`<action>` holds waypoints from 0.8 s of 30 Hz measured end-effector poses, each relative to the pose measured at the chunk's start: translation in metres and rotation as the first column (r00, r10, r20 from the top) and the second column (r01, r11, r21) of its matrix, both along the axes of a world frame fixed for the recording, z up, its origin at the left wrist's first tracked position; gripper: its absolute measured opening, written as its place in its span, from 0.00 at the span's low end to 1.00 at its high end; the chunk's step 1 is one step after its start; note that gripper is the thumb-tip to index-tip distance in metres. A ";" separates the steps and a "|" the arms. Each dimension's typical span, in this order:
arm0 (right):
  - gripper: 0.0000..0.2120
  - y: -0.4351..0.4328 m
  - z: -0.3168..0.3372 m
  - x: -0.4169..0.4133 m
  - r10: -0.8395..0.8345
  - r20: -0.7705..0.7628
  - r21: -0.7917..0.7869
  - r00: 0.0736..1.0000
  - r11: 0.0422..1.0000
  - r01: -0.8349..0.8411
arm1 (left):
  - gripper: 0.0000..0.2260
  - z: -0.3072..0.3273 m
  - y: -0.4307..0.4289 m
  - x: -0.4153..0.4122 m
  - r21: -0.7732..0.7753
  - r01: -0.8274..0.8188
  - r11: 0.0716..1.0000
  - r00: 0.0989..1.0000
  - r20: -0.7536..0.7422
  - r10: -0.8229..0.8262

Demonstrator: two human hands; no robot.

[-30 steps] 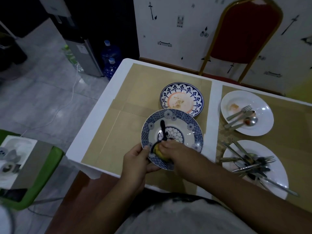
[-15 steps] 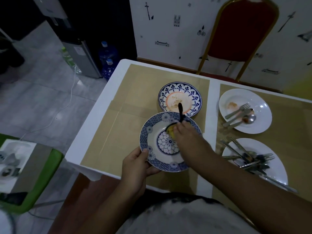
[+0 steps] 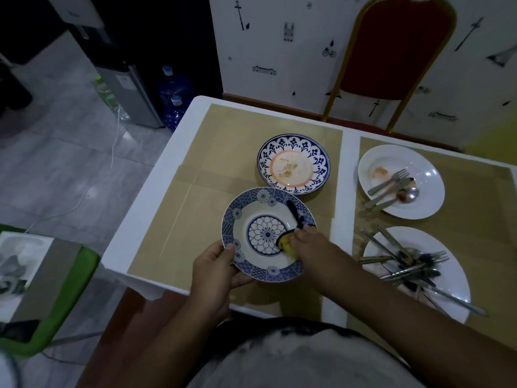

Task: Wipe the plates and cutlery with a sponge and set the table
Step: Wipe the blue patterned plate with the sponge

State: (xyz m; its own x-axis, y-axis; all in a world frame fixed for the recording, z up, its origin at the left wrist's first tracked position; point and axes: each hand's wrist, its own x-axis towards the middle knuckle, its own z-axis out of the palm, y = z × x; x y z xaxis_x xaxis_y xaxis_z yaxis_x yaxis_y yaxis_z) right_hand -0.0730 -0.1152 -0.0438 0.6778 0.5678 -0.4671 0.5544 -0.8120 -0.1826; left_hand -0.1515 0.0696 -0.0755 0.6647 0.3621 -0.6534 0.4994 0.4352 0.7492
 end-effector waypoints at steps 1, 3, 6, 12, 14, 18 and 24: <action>0.32 0.001 -0.002 -0.003 -0.006 -0.018 0.017 1.000 1.000 0.006 | 0.10 0.001 -0.001 0.000 -0.001 0.007 1.000 1.000 -0.005 -0.007; 0.34 0.009 -0.005 -0.014 -0.011 -0.108 0.102 0.994 0.995 0.022 | 0.10 0.003 -0.003 0.002 -0.007 0.019 1.000 1.000 -0.008 -0.019; 0.39 0.015 -0.004 -0.025 0.010 -0.237 0.220 0.971 0.974 0.043 | 0.10 0.005 -0.002 0.006 -0.003 0.031 1.000 1.000 0.001 -0.031; 0.36 -0.010 0.001 -0.007 0.011 -0.182 0.230 0.983 0.973 0.031 | 0.10 0.011 0.013 0.009 -0.040 0.024 0.999 1.000 0.000 -0.024; 0.36 -0.013 0.006 -0.008 0.041 -0.256 0.226 0.966 0.974 0.018 | 0.09 0.014 0.018 0.012 -0.043 0.040 0.998 0.999 -0.015 -0.041; 0.48 -0.015 0.013 -0.014 0.157 -0.236 0.148 0.959 0.981 -0.124 | 0.10 0.019 0.028 0.016 -0.068 0.079 0.995 0.996 -0.041 -0.081; 0.37 -0.017 -0.002 -0.007 0.158 0.208 0.390 0.965 0.892 -0.229 | 0.10 0.026 0.035 0.021 -0.101 0.159 0.982 0.985 -0.058 -0.165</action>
State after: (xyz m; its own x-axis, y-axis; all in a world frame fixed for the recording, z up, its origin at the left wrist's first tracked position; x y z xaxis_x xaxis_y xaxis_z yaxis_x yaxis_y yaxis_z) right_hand -0.0800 -0.1324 -0.0458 0.5819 0.8112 -0.0569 0.7441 -0.5594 -0.3653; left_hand -0.1308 0.1045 -0.0493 0.6640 0.1870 -0.7240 0.6157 0.4126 0.6713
